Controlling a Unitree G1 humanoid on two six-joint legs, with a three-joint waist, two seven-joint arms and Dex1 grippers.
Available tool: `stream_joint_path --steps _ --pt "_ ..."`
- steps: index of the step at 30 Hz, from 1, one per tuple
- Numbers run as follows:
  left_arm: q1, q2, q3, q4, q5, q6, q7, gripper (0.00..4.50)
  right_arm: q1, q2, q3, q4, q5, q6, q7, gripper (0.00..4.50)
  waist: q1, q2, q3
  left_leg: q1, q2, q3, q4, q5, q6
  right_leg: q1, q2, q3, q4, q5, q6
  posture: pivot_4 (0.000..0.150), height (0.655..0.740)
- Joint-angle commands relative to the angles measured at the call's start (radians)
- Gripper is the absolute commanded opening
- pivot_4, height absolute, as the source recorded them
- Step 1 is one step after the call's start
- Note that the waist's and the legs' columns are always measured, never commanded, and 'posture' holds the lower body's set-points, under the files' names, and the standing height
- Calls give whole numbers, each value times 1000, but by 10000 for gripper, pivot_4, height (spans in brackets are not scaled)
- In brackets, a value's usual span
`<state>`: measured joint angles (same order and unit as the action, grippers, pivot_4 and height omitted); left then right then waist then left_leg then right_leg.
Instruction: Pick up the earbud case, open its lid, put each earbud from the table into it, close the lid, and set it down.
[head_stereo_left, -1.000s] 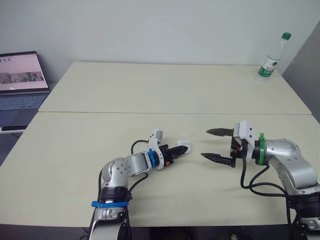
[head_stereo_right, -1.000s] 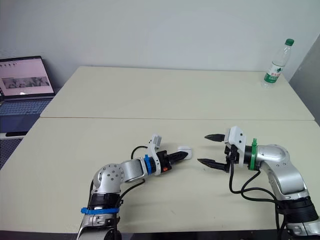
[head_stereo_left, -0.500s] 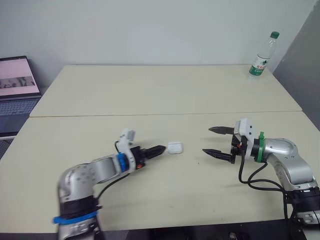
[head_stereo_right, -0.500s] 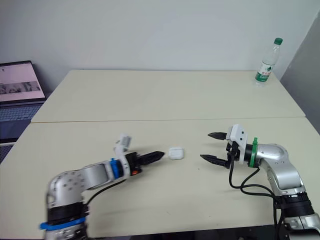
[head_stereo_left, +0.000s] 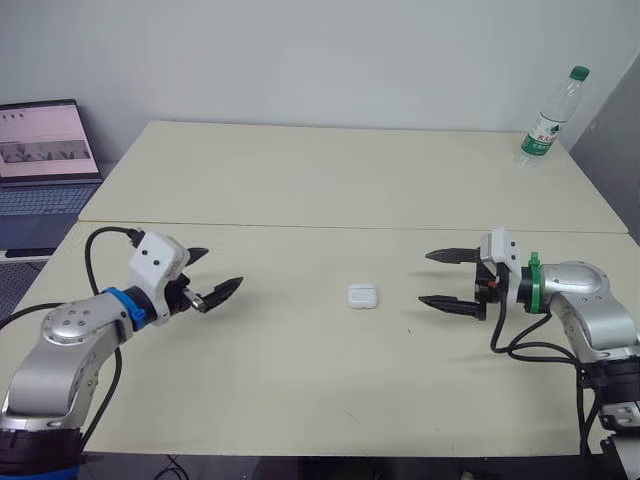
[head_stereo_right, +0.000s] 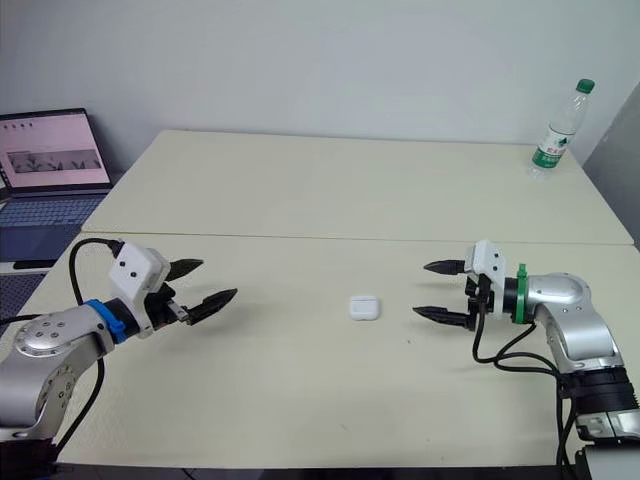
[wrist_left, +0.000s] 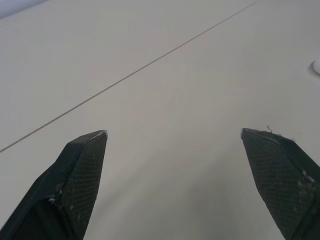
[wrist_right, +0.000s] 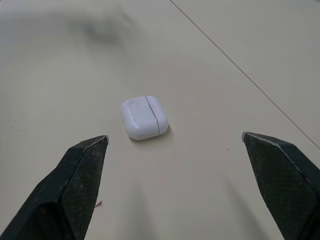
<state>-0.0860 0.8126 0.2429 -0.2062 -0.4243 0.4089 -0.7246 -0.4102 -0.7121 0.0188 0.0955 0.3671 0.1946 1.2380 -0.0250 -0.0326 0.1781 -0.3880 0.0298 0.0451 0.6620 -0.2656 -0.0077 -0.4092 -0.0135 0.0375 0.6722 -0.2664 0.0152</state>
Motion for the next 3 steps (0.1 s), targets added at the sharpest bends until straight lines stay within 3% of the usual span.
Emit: stream_joint_path --steps 1,3 --pt "-32 -5 8 15 15 -51 -26 44844 -19 -19 -39 -32 22 15 -5 45000 -1 0 0 -1 0 0 0 0 0 -1 0 -1 0 0 0 1500 7400" --pt "-43 -6 5 30 -9 -38 -63 44844 -23 -19 -41 -34 20 22 -13 45000 -1 0 0 -2 0 -1 0 0 0 -2 0 -1 1 0 0 1500 7400"
